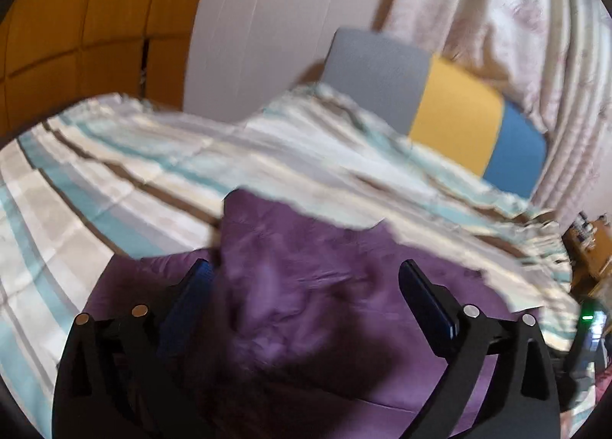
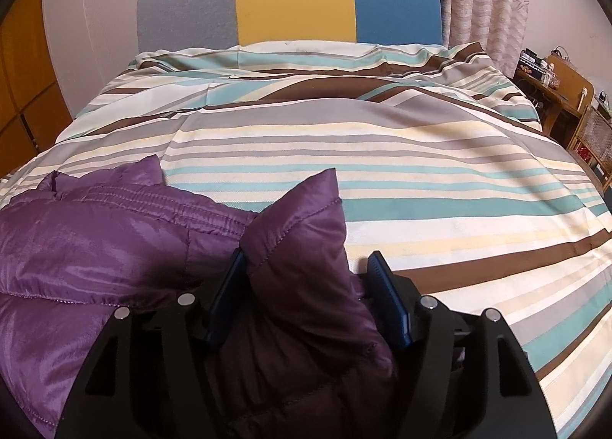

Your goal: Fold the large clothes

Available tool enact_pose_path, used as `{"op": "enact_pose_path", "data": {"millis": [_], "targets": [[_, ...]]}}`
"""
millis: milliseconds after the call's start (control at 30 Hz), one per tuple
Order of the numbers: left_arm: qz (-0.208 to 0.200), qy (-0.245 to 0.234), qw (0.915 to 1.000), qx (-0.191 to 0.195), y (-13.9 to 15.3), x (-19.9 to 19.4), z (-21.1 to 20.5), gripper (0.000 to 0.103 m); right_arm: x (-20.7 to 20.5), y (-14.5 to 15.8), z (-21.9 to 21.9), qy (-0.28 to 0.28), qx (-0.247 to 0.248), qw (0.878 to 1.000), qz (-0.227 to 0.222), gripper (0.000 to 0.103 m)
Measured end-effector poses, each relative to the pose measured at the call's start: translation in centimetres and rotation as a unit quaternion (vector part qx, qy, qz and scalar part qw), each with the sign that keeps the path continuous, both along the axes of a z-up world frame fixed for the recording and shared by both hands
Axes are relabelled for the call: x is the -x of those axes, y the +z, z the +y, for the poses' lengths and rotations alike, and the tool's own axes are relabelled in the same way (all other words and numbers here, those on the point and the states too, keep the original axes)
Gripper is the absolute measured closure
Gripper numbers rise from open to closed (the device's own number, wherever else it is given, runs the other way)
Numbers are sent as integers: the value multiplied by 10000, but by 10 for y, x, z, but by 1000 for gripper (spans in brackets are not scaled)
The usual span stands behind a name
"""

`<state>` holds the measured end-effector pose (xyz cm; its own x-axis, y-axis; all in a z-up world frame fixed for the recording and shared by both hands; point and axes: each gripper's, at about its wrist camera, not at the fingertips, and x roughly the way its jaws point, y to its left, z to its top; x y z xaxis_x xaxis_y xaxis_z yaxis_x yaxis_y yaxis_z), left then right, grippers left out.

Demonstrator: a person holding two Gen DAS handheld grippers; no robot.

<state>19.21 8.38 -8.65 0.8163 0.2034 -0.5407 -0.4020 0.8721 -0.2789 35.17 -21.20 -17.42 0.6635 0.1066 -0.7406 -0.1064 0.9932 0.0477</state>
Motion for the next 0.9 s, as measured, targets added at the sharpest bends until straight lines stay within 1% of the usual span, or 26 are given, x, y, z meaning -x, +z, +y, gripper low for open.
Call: {"op": "enact_pose_path", "data": {"millis": [67,167,267,333,367,400,433,467,500,567,700,733,767,833,900], "targets": [[-186,-205,9996,-48,11,1,-16,6,1,0,1,-13,8,10000,-11,37],[-149,-418,9986,-301,19,-14,-39,6,2,1,0,-25,11,10000,-20,36],[87,-589,9966,-562,14,-43,-53,6,2,1,-1,-41,10,10000,-27,33],[396,-622,9952,-648,-7,-63,-55,6,3,1,-2,-61,4,10000,-28,33],[555,-648,9948,-564,-19,-68,-53,6,3,2,-2,-64,-4,10000,-27,33],[815,-694,9939,-277,-38,-75,-46,6,3,2,-3,-65,-16,10000,-27,32],[879,-709,9936,-55,-48,-77,-40,6,3,2,-3,-58,-46,10000,-36,32],[799,-706,9942,107,-52,-76,-35,6,3,2,-3,-59,-55,10000,-40,32],[757,-704,9946,129,-53,-75,-34,6,3,2,-3,-59,-57,10000,-33,32],[773,-727,9943,57,-53,-76,-37,4,4,2,-3,-61,-52,10000,-36,32],[775,-742,9942,26,-56,-77,-39,3,4,3,-4,-70,-52,9999,-60,32],[785,-745,9941,26,-56,-77,-39,3,5,5,-5,-82,-59,9999,-122,31],[790,-750,9940,24,-57,-77,-39,3,8,7,-5,-97,-67,9997,-201,29],[771,-760,9941,41,-56,-77,-39,3,20,17,-6,-100,-106,9986,-507,23],[762,-763,9942,46,-57,-77,-40,3,31,27,-6,-49,-103,9973,-727,23]]}}
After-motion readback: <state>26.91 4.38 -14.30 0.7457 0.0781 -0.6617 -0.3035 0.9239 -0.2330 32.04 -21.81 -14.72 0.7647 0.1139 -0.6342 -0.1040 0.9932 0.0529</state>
